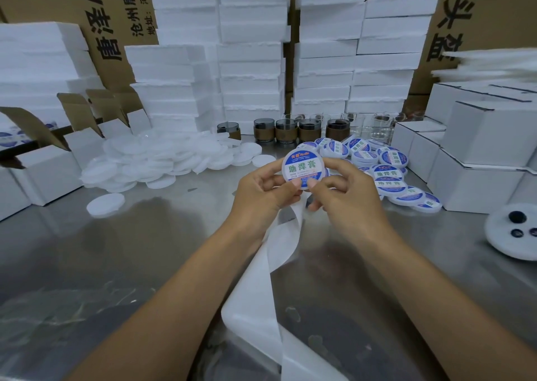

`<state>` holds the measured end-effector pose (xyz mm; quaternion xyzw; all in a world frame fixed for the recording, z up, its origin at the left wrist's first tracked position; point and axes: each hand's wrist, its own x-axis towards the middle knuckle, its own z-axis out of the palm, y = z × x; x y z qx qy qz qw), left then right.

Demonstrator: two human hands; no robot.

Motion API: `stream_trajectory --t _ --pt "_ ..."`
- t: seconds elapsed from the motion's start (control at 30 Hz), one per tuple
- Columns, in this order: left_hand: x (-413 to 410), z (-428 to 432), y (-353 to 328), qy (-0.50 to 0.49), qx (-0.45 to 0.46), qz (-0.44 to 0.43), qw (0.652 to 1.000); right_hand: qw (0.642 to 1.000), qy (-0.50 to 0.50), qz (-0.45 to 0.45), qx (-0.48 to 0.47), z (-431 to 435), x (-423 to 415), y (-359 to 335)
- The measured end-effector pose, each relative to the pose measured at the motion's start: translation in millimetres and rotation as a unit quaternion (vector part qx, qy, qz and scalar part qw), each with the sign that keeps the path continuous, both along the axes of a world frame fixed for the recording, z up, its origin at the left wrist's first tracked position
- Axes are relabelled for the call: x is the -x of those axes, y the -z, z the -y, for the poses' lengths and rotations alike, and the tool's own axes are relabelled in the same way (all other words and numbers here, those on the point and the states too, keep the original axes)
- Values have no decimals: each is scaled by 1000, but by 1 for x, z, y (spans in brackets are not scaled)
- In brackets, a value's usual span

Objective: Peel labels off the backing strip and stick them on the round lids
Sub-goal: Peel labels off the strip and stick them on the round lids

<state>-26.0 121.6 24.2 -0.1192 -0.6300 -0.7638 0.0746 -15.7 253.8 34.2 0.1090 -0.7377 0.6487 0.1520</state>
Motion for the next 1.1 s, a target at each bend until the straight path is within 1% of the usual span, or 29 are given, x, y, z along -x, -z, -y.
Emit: stream_trajectory --t 0.1,0.2,0.3,0.37,0.5,0.63,0.67,0.7,0.77,0.87,0.93,1.0,1.07,1.1 --pt "1 0 1 -3 -3 15 1000 1000 16 9 4 -4 2 1" --pt "3 3 3 -15 -16 35 999 997 64 36 33 -16 8 2" --pt "5 7 4 -39 -29 55 997 978 165 86 94 -34 18 4" --pt "6 10 3 -62 -33 67 995 960 204 135 140 -45 22 5" --pt "5 13 2 -78 -37 77 993 932 169 212 242 -57 23 3" --pt "1 16 4 -93 -41 91 991 923 132 242 269 -60 24 -1" --pt "-1 17 5 -97 -45 93 990 925 140 241 256 -60 24 0" --pt "-1 18 5 -102 -47 94 989 933 163 231 224 -60 26 1" --pt "-3 19 6 -111 -48 96 988 946 218 201 128 -59 26 6" --pt "-5 22 6 -123 -63 100 985 957 267 111 16 -52 18 11" --pt "-4 28 4 -140 -70 105 982 963 265 31 -50 -47 12 16" --pt "-1 43 1 -172 -59 109 977 961 252 -31 -114 -44 10 20" --pt "5 67 -2 -223 -34 107 968 959 230 -55 -155 -41 10 22" --pt "9 82 -3 -257 -6 102 961 959 220 -62 -168 -40 11 23"
